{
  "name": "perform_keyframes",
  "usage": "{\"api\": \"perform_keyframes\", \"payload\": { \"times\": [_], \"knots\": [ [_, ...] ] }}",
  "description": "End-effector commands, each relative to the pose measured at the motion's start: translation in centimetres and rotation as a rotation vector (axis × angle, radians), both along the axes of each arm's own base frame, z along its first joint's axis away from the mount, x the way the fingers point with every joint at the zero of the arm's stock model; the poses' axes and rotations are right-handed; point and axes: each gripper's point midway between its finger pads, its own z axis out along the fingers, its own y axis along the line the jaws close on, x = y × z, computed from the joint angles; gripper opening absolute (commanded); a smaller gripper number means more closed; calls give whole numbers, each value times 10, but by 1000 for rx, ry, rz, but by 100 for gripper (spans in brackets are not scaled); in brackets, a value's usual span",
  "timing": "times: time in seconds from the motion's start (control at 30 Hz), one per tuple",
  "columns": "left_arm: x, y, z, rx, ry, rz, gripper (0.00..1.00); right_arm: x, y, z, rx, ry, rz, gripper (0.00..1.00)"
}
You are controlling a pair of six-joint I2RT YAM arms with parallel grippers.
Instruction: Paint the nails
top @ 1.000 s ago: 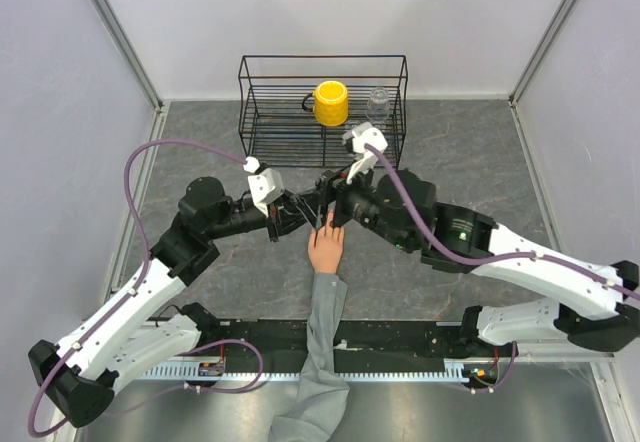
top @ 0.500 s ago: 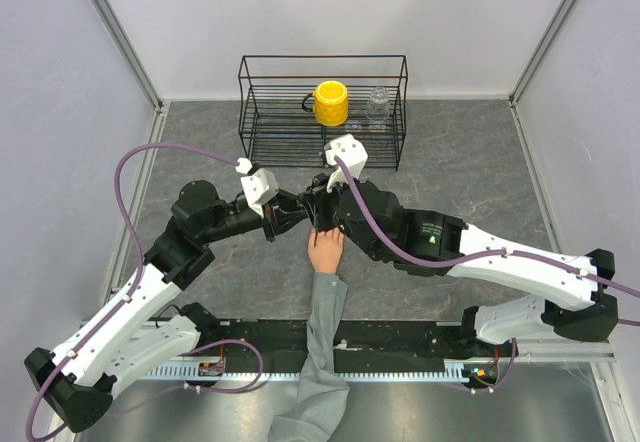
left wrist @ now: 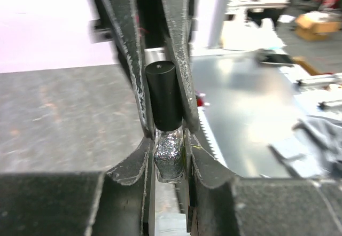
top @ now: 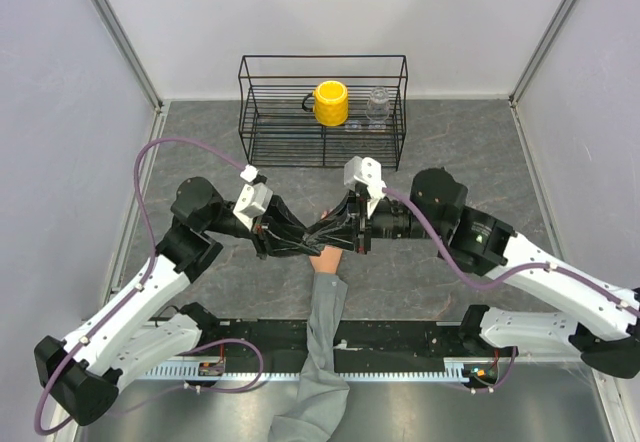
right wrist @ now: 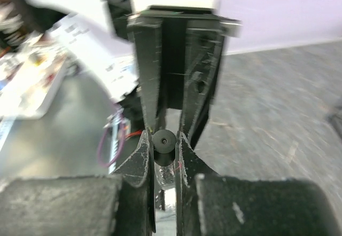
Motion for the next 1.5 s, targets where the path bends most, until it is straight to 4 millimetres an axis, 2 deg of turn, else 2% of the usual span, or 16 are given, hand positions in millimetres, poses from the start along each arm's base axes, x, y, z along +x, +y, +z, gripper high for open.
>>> {"api": "perform_keyframes", "payload": {
  "times": [0.0,0.07,0.13,0.2,0.23,0.3,0.37,0.5,0.6,0.73,0.77,0.93,1.13,1.4,1.43,1.47],
  "knots": [
    [-46,20,13,-24,-149,-257,2,-15,-7,1,-9,-39,231,0],
    [-38,17,15,-22,-133,-202,2,3,-11,-7,-24,-23,160,0],
    [-31,15,16,-33,-158,-154,2,26,-12,-13,-41,25,18,26],
    [-10,9,14,-24,-150,-26,2,43,-18,-10,-35,93,-111,56],
    [-3,9,15,-18,-151,18,2,63,-28,-7,-36,124,-260,63],
    [27,7,12,5,-147,193,2,73,-44,4,13,183,-389,78],
    [54,9,13,14,-149,351,2,80,-62,12,94,290,-523,84],
    [80,17,5,58,-127,512,2,86,-76,17,166,371,-637,90],
    [83,19,5,60,-128,535,2,91,-76,15,161,375,-710,90],
    [88,21,5,62,-118,569,2,87,-51,20,126,325,-749,89],
    [89,21,3,65,-117,570,2,78,-40,19,110,317,-735,89],
    [90,22,4,65,-115,578,2,80,-11,5,36,272,-799,81],
    [86,21,5,61,-121,560,2,82,-2,-7,-15,225,-843,54],
    [71,16,9,45,-121,468,2,84,-4,-10,-46,174,-843,36],
    [65,14,9,42,-123,435,2,83,-4,-9,-47,167,-836,31],
    [62,13,10,39,-126,414,2,81,-4,-8,-58,143,-814,13]
  ]
}}
